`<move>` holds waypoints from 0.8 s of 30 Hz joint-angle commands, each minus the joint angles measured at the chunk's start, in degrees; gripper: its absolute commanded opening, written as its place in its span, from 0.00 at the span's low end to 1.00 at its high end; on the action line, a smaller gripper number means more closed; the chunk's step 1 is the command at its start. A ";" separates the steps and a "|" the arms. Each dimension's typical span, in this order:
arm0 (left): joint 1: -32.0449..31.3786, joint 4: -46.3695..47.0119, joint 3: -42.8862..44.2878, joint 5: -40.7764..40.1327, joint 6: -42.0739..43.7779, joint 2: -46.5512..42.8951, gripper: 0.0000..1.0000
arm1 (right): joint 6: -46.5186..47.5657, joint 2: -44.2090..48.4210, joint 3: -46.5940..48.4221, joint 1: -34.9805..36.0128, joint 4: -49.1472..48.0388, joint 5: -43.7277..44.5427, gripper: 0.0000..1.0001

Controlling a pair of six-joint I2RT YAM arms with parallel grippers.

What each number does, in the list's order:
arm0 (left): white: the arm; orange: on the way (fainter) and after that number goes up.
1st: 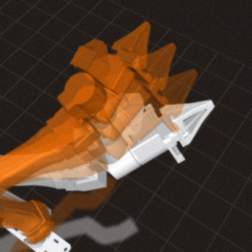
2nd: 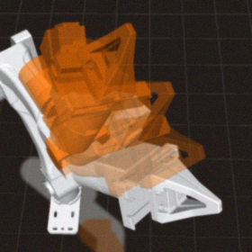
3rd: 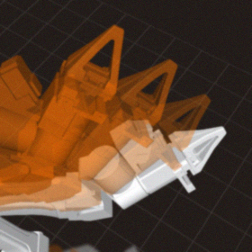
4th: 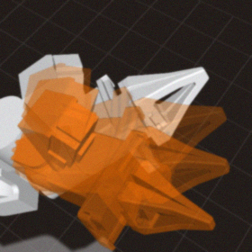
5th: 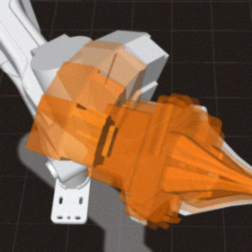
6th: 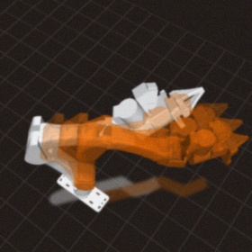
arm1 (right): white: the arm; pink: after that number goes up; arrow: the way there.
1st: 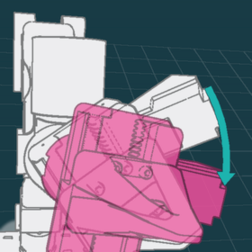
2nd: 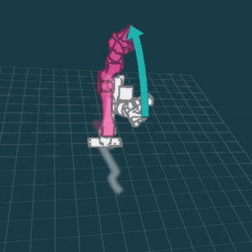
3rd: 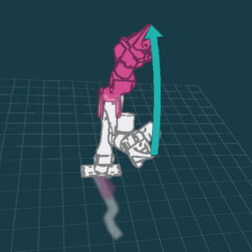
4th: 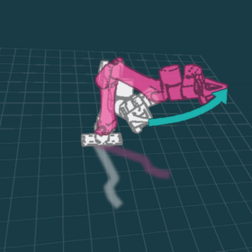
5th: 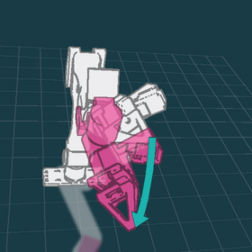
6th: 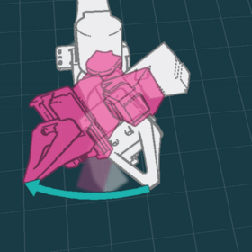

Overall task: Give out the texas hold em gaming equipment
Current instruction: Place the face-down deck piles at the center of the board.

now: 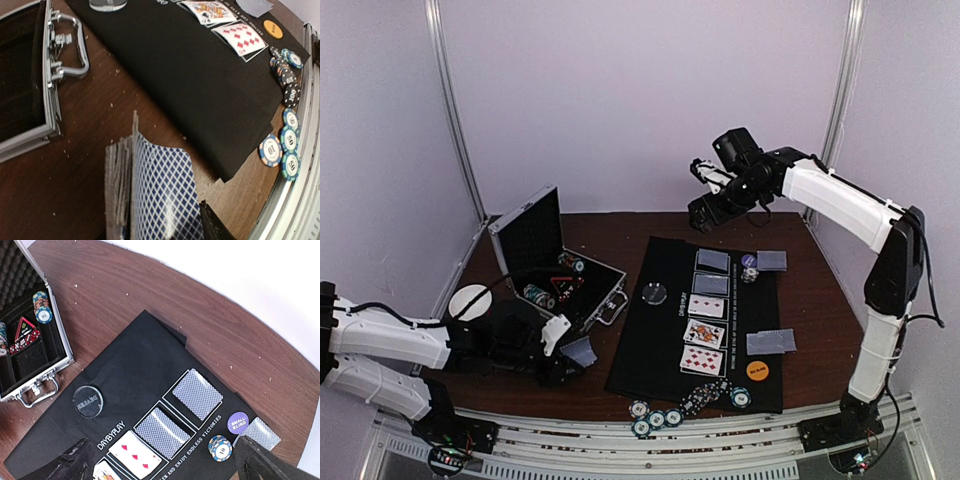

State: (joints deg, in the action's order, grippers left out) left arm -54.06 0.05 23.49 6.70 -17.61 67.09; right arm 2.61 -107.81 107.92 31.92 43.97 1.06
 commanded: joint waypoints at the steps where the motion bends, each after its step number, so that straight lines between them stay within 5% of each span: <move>1: -0.60 7.49 -3.12 -2.76 -3.71 1.63 0.41 | -0.06 3.86 -2.18 0.79 -0.36 2.15 1.00; 10: -2.60 10.53 -6.01 -4.22 -6.47 6.47 0.55 | 0.37 4.66 -2.63 1.98 1.00 3.29 1.00; 24: -3.29 9.66 -8.83 -7.41 -8.28 1.75 0.86 | 0.68 4.51 0.86 3.63 2.52 1.93 1.00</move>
State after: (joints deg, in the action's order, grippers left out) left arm -56.71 11.88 15.38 0.91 -25.28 70.65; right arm 2.87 -104.53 107.00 35.03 44.99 2.81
